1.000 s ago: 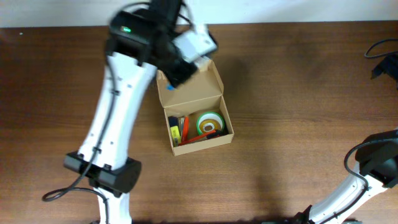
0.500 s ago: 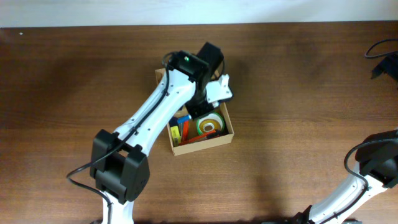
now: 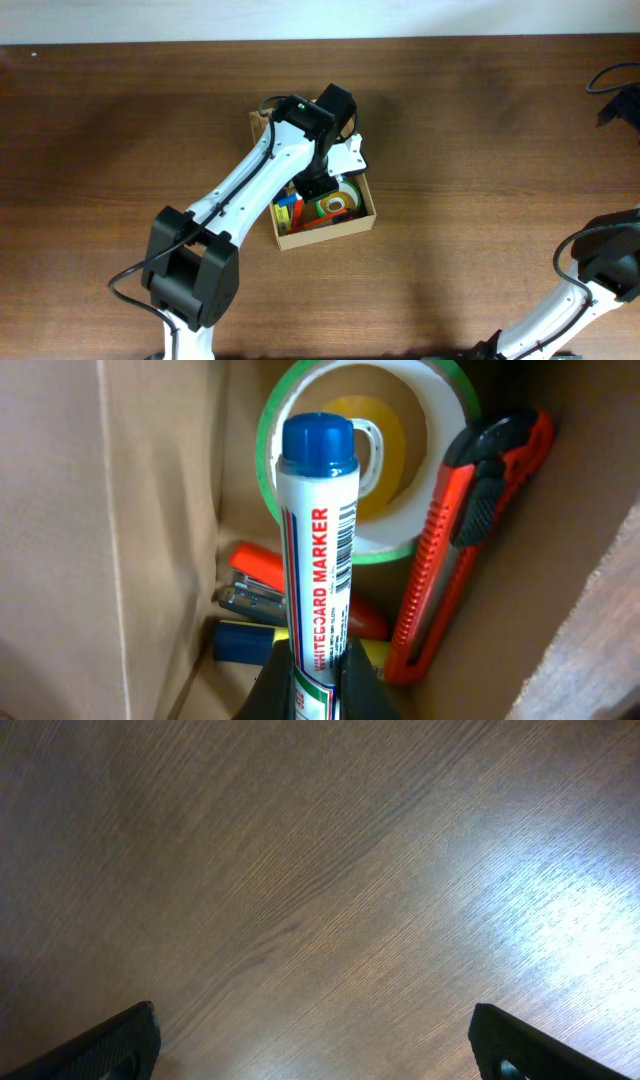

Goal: Pack container
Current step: 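Lower the marker into the box beside the box cutter and release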

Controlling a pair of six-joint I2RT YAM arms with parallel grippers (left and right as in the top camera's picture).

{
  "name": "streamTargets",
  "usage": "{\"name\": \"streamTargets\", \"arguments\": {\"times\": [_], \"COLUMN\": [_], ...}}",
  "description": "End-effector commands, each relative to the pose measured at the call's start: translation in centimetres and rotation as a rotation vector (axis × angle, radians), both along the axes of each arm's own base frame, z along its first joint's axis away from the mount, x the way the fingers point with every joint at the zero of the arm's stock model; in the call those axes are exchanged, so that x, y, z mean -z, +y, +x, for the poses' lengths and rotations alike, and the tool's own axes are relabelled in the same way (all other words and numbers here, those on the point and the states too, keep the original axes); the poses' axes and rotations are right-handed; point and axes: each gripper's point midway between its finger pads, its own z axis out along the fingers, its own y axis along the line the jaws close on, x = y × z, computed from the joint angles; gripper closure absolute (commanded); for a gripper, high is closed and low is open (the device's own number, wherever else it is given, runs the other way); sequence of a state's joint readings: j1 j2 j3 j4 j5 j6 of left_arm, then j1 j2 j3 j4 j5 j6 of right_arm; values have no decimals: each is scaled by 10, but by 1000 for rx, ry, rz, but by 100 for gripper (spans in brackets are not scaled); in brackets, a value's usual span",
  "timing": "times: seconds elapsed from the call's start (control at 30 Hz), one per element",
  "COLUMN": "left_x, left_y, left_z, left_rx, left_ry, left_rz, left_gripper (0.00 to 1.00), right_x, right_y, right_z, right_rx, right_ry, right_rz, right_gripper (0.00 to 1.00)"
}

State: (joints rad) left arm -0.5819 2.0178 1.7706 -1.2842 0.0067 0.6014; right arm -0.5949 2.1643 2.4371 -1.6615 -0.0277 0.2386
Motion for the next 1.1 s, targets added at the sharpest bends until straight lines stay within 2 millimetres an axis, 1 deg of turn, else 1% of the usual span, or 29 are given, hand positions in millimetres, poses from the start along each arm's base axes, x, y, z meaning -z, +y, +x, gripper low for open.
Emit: {"name": "streamTargets", "arguments": {"times": [0.0,0.2,0.4,0.8,1.07], "left_x": [-11,-4,10,28,31], "left_y": [-5,-11,-8,-4,-8], "left_z": [-9,-25,-39,-47,-49], "left_rx": [11,50,66,66,68], "left_ry": [-15,18,56,86,93], "left_rz": [-9,16,45,56,36], "left_gripper": [98,98,98,98,98], "right_x": [-11,-11,-11,-11,-11], "right_y": [1,1,1,1,1], "right_z": [-3,-3,-3,-3,-3], "right_rx": [3,3,3,3,3], "right_ry": [-18,-18,-18,-18,-18], "right_rz": [-18,-18,-18,-18,-18], "right_gripper": [1,1,1,1,1]}}
